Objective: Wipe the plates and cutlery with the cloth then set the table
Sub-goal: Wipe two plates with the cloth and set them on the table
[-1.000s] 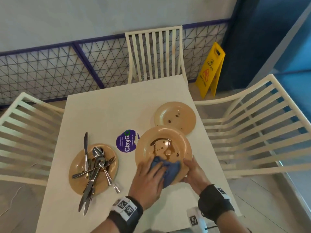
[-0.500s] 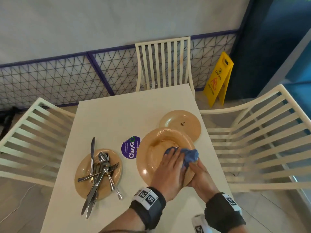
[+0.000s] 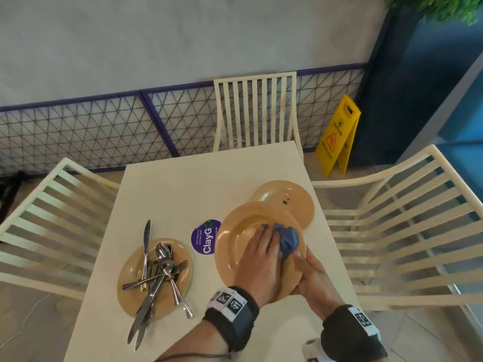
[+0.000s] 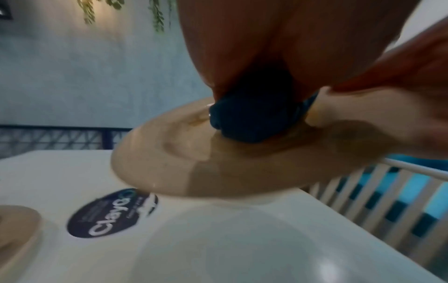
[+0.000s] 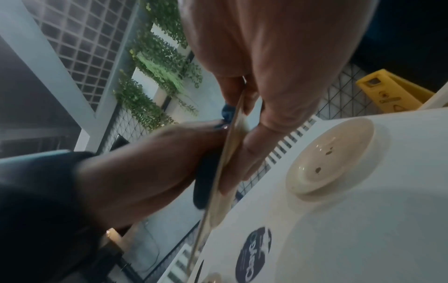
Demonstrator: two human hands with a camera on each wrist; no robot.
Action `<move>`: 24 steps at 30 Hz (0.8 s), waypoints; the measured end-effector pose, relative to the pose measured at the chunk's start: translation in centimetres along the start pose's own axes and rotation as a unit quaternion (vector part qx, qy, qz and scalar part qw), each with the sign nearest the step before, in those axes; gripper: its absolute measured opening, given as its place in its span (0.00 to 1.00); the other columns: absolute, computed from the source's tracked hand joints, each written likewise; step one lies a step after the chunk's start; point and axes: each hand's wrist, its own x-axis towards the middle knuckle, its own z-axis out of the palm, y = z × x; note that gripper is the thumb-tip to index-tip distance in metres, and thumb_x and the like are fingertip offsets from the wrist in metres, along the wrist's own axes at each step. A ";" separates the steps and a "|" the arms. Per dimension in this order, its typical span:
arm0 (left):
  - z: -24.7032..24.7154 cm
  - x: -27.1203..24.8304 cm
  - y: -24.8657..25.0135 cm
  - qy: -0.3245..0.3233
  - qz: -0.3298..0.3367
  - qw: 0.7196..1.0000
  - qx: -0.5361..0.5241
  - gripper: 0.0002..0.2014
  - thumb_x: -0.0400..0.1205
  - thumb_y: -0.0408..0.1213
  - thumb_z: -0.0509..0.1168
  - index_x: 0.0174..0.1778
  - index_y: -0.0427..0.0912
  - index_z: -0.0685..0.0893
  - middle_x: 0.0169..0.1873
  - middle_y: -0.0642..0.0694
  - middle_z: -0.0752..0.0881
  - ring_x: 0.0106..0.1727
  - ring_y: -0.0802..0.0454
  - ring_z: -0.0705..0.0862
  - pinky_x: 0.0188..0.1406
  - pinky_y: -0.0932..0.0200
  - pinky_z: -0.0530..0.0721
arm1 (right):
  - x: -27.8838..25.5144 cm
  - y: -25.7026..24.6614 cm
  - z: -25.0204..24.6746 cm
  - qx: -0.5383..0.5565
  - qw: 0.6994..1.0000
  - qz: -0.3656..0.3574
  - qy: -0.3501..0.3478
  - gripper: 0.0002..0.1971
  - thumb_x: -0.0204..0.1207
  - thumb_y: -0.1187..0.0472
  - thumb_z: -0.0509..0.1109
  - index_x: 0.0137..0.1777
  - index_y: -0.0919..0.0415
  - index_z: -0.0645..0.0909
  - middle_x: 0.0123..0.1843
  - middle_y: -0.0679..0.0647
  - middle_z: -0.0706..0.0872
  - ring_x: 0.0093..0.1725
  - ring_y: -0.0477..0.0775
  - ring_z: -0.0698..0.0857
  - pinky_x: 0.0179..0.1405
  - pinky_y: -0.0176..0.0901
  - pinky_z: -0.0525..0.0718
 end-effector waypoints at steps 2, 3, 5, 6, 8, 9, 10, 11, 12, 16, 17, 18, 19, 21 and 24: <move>0.2 -1.7 1.6 0.006 0.066 0.997 0.026 0.27 0.86 0.44 0.49 0.81 0.41 0.70 0.81 0.42 0.72 0.83 0.42 0.68 0.80 0.42 0.71 | 0.2 -1.1 -0.7 0.017 0.999 -0.013 0.027 0.15 0.90 0.55 0.56 0.70 0.46 0.78 0.58 0.50 0.93 0.58 0.58 0.92 0.56 0.75 0.86; 0.1 -2.7 1.4 -0.005 0.081 0.996 0.035 0.26 0.86 0.44 0.51 0.81 0.44 0.70 0.82 0.45 0.71 0.84 0.42 0.66 0.80 0.41 0.70 | 0.2 -1.5 -1.2 0.021 0.999 -0.018 0.033 0.14 0.89 0.54 0.56 0.70 0.47 0.79 0.59 0.52 0.93 0.57 0.59 0.92 0.57 0.76 0.86; 0.3 -4.7 -1.0 -0.016 0.088 0.993 0.073 0.26 0.83 0.46 0.57 0.79 0.48 0.71 0.83 0.50 0.69 0.84 0.41 0.66 0.78 0.39 0.66 | 0.0 -1.7 -2.0 0.019 0.999 -0.021 0.037 0.14 0.89 0.53 0.57 0.70 0.47 0.79 0.60 0.57 0.92 0.56 0.65 0.92 0.55 0.76 0.86; 0.2 -5.4 -2.6 -0.017 0.072 0.993 0.094 0.26 0.81 0.45 0.59 0.78 0.49 0.73 0.82 0.51 0.71 0.83 0.40 0.68 0.77 0.39 0.65 | -0.2 -1.6 -2.1 0.007 0.999 -0.021 0.038 0.15 0.89 0.53 0.57 0.71 0.46 0.78 0.59 0.57 0.92 0.55 0.66 0.92 0.53 0.76 0.86; -0.1 -5.6 -5.9 -0.031 -0.005 0.992 0.122 0.27 0.80 0.43 0.63 0.77 0.48 0.75 0.81 0.50 0.73 0.83 0.37 0.68 0.76 0.35 0.69 | -0.6 -1.1 -1.8 -0.021 0.999 -0.018 0.031 0.15 0.89 0.51 0.58 0.71 0.43 0.78 0.59 0.57 0.92 0.55 0.68 0.91 0.51 0.79 0.86; 0.0 -5.0 -7.2 -0.040 -0.047 0.991 0.123 0.28 0.80 0.42 0.65 0.79 0.46 0.74 0.82 0.48 0.71 0.83 0.35 0.66 0.76 0.33 0.72 | -0.7 -0.8 -1.4 -0.032 0.999 -0.014 0.020 0.15 0.88 0.50 0.58 0.72 0.42 0.78 0.59 0.56 0.92 0.55 0.68 0.91 0.50 0.79 0.86; 0.0 -4.1 -8.0 -0.043 -0.073 0.990 0.115 0.31 0.80 0.40 0.65 0.81 0.43 0.71 0.84 0.45 0.67 0.85 0.33 0.62 0.77 0.33 0.72 | -0.8 -0.5 -1.0 -0.042 0.999 -0.011 0.009 0.16 0.88 0.50 0.58 0.72 0.41 0.78 0.60 0.55 0.92 0.56 0.67 0.91 0.50 0.78 0.87; -0.1 -3.0 -8.0 -0.047 -0.080 0.991 0.099 0.34 0.81 0.39 0.63 0.85 0.41 0.65 0.87 0.44 0.60 0.86 0.31 0.56 0.80 0.34 0.68 | -0.8 -0.2 -0.5 -0.052 0.999 -0.010 0.001 0.15 0.88 0.50 0.57 0.72 0.40 0.77 0.60 0.54 0.92 0.56 0.65 0.91 0.50 0.77 0.88; -0.3 -2.0 -7.3 -0.045 -0.078 0.993 0.081 0.36 0.81 0.38 0.60 0.87 0.41 0.59 0.88 0.44 0.52 0.87 0.31 0.50 0.85 0.35 0.59 | -0.8 -0.2 0.1 -0.062 0.998 -0.010 -0.004 0.15 0.88 0.50 0.57 0.71 0.40 0.77 0.60 0.52 0.92 0.56 0.63 0.91 0.51 0.77 0.88; -0.5 -0.3 -1.4 -0.018 -0.012 0.999 0.033 0.35 0.84 0.42 0.58 0.88 0.45 0.54 0.89 0.44 0.49 0.88 0.35 0.43 0.87 0.40 0.47 | -0.2 -1.4 1.0 -0.073 0.996 -0.041 -0.008 0.15 0.88 0.51 0.57 0.71 0.42 0.77 0.62 0.52 0.92 0.58 0.59 0.91 0.52 0.70 0.90; -0.2 -0.8 -0.2 -0.003 0.024 0.999 0.045 0.34 0.84 0.44 0.59 0.87 0.46 0.56 0.88 0.46 0.53 0.88 0.35 0.46 0.86 0.38 0.51 | 0.0 -2.1 0.7 -0.056 0.997 -0.051 0.002 0.15 0.88 0.53 0.58 0.70 0.44 0.78 0.62 0.54 0.91 0.58 0.59 0.92 0.51 0.66 0.91; -0.1 -1.8 0.7 0.011 0.048 0.997 0.053 0.33 0.83 0.45 0.61 0.85 0.47 0.60 0.87 0.47 0.58 0.88 0.35 0.51 0.86 0.37 0.56 | 0.2 -2.8 0.3 -0.032 0.998 -0.060 0.014 0.14 0.87 0.54 0.59 0.69 0.47 0.79 0.62 0.56 0.91 0.58 0.59 0.92 0.50 0.61 0.92; 0.1 -2.9 0.9 0.017 0.062 0.996 0.059 0.30 0.82 0.45 0.63 0.82 0.49 0.65 0.86 0.49 0.61 0.87 0.35 0.55 0.85 0.36 0.59 | 0.2 -3.5 -0.2 -0.014 0.997 -0.068 0.022 0.14 0.87 0.55 0.59 0.68 0.49 0.80 0.61 0.57 0.91 0.57 0.59 0.92 0.48 0.57 0.93; 0.2 -4.7 -0.9 0.023 0.067 0.994 0.078 0.28 0.78 0.44 0.68 0.76 0.53 0.73 0.85 0.49 0.65 0.86 0.35 0.61 0.80 0.35 0.60 | -0.1 -4.4 -1.0 -0.025 0.996 -0.084 0.021 0.14 0.87 0.53 0.59 0.68 0.48 0.80 0.59 0.55 0.92 0.55 0.59 0.92 0.43 0.56 0.92; -0.2 -5.7 -5.6 -0.008 -0.014 0.995 0.101 0.28 0.77 0.43 0.67 0.75 0.53 0.74 0.84 0.46 0.64 0.83 0.32 0.65 0.76 0.31 0.66 | -0.9 -3.9 -1.2 -0.072 0.994 -0.076 0.015 0.15 0.86 0.47 0.59 0.68 0.41 0.80 0.56 0.54 0.93 0.50 0.63 0.92 0.44 0.68 0.88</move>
